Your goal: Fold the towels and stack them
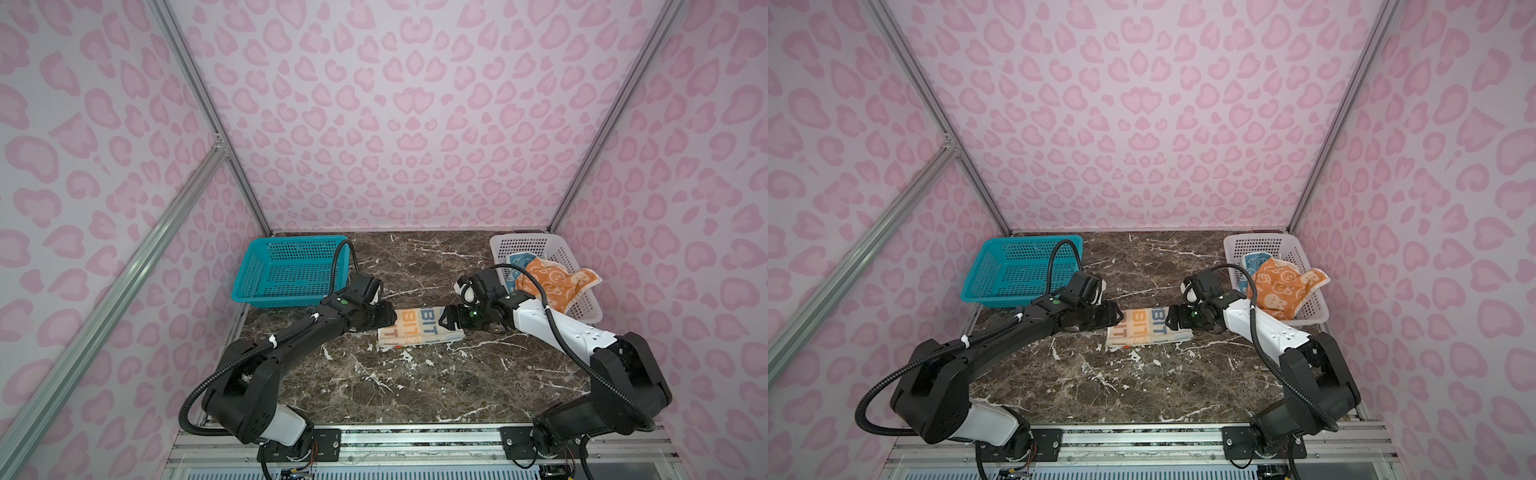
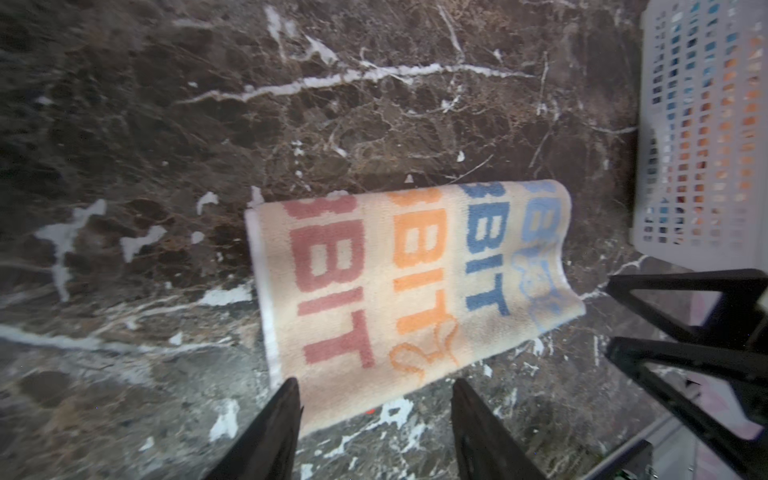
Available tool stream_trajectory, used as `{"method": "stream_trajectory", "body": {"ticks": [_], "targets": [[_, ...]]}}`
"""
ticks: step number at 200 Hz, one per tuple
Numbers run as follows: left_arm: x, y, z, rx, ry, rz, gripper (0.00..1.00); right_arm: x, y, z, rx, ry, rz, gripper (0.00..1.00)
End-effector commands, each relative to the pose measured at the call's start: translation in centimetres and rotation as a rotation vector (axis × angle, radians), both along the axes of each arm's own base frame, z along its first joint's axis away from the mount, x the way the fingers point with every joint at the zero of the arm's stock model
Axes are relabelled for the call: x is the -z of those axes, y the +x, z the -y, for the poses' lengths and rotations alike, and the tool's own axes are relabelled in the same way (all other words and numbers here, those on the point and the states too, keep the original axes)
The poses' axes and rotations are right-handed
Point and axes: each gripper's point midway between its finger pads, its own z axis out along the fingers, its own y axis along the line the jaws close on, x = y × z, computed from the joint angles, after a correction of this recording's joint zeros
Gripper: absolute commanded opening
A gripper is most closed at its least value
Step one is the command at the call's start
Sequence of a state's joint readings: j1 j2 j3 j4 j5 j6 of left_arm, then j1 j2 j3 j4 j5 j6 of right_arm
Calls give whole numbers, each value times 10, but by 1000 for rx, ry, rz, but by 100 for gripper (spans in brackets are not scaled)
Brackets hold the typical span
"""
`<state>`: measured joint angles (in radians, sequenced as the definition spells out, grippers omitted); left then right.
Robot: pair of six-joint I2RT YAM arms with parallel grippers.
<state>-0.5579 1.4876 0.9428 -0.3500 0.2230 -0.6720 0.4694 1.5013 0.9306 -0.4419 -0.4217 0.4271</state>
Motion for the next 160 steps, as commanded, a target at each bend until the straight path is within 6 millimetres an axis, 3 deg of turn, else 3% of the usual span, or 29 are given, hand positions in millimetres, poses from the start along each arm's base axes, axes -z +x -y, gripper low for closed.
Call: {"method": "stream_trajectory", "body": {"ticks": [1, 48, 106, 132, 160], "targets": [[-2, -7, 21, 10, -145, -39, 60, -2, 0, -21, -2, 127, -9, 91], [33, -22, 28, 18, -112, -106, 59, 22, -6, -21, 13, 146, -58, 93], [69, -42, 3, 16, 5, -144, 59, 62, -27, 1, 45, 103, -135, 94], [70, -38, -3, 54, 86, -113, 60, 58, -27, 1, 34, 98, -128, 95], [52, -24, -13, 60, 178, -43, 62, 32, -17, -2, 27, 117, -71, 96]]}}
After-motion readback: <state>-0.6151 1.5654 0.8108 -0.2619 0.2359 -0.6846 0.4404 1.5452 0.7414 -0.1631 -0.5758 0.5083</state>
